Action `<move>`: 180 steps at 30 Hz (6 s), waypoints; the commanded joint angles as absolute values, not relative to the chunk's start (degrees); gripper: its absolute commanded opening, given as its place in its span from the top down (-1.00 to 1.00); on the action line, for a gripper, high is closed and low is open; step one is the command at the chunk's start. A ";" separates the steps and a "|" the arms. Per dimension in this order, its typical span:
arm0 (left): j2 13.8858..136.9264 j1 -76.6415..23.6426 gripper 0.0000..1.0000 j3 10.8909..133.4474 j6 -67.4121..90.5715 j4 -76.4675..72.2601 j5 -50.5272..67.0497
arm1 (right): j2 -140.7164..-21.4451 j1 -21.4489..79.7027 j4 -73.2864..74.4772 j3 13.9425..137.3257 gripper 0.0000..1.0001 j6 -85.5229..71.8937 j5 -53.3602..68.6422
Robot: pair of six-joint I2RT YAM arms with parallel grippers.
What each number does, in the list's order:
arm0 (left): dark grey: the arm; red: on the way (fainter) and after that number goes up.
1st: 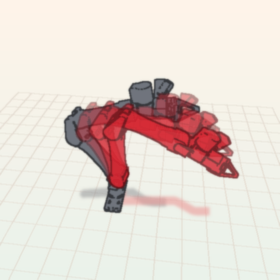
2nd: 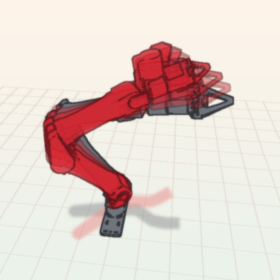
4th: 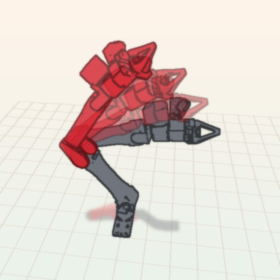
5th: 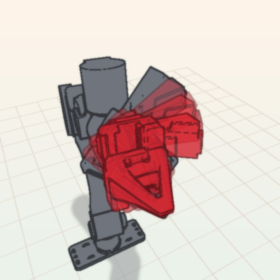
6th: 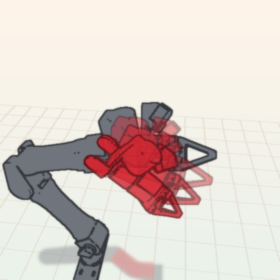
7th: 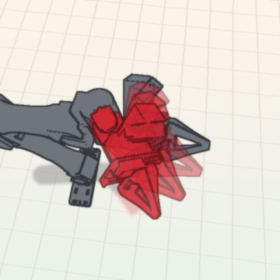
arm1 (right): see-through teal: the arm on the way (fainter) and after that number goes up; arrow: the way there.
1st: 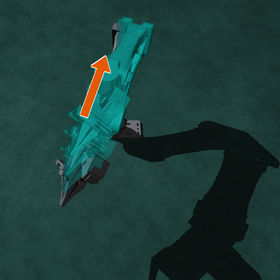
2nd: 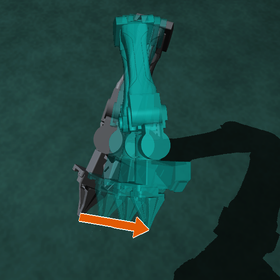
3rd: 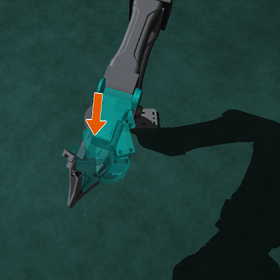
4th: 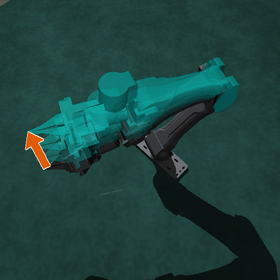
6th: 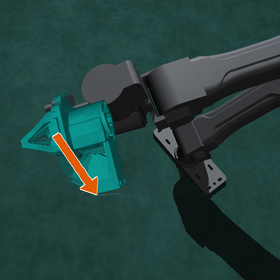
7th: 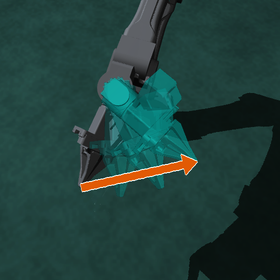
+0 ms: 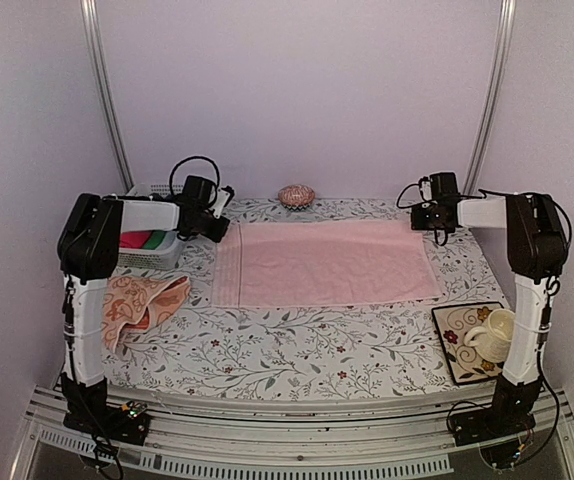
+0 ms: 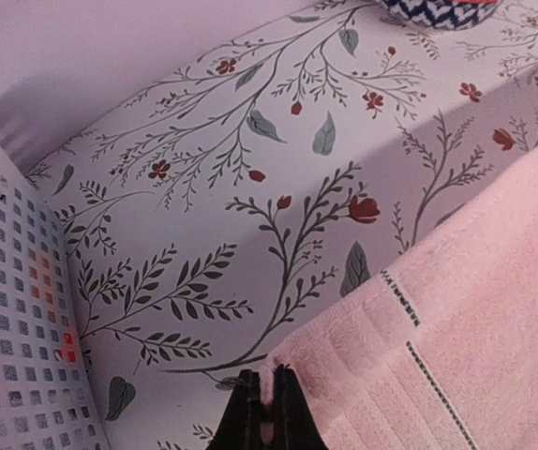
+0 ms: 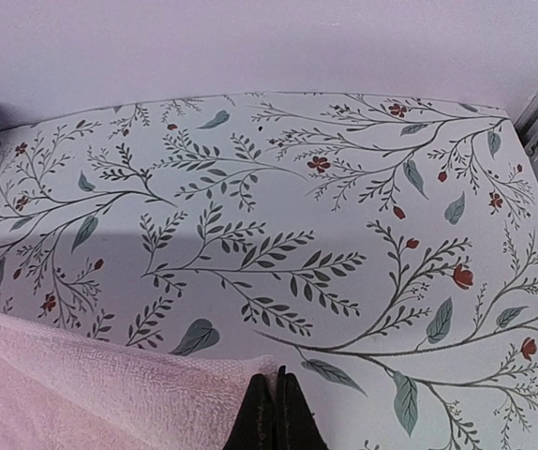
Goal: Roll the towels
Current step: Fold the towel at the center of the board.
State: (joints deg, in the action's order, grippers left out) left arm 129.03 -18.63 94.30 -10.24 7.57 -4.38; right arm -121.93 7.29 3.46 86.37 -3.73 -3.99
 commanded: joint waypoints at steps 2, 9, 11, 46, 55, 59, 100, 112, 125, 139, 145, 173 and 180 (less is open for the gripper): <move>119.06 -20.57 1.00 86.36 -13.05 1.70 -2.30 | -114.19 6.86 1.65 81.63 0.98 -3.33 -0.46; 113.91 -21.56 1.00 80.46 -13.89 0.27 -1.10 | -110.43 6.92 3.22 78.00 0.98 -2.90 0.45; 112.24 -21.77 1.00 78.55 -14.52 0.18 -0.09 | -109.40 6.78 3.43 77.19 0.98 -2.98 0.44; 99.57 -22.37 1.00 65.97 -13.02 3.24 1.30 | -102.42 4.13 13.11 72.37 0.98 -2.37 3.97; 98.37 -23.76 1.00 63.49 -12.15 4.74 1.15 | -101.68 4.14 16.23 71.77 0.98 -1.67 4.02; 97.87 -24.05 1.00 63.11 -11.88 5.01 0.69 | -101.14 4.13 16.99 70.95 0.98 -1.60 4.72; 95.96 -26.80 1.00 56.58 -8.85 8.10 1.31 | -102.04 4.27 22.30 65.05 0.97 -1.82 5.91; 94.46 -27.51 1.00 53.90 -7.68 8.48 1.23 | -102.08 4.67 22.85 63.05 0.97 -1.98 7.10; 93.60 -27.86 0.58 51.95 -6.90 9.05 1.43 | -101.05 5.54 23.79 61.14 0.76 -1.34 7.33; 92.84 -28.04 0.22 51.03 -6.02 10.29 3.25 | -99.86 6.02 25.56 59.47 0.68 -1.27 5.53; 91.97 -28.14 0.09 50.36 -5.66 10.75 2.83 | -99.04 6.08 26.24 58.91 0.64 -1.53 4.70; 90.54 -26.94 -0.54 54.56 -5.23 13.06 -2.22 | -91.72 3.23 36.39 62.51 0.24 -5.53 -5.08; 91.76 -26.74 -0.63 57.21 -3.70 12.06 -0.73 | -92.51 3.20 33.06 66.23 0.15 -7.18 0.78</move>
State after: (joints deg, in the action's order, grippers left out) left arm 91.74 -27.09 54.00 -5.23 12.64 -1.91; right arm -93.47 3.25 35.79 62.67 -5.17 -3.18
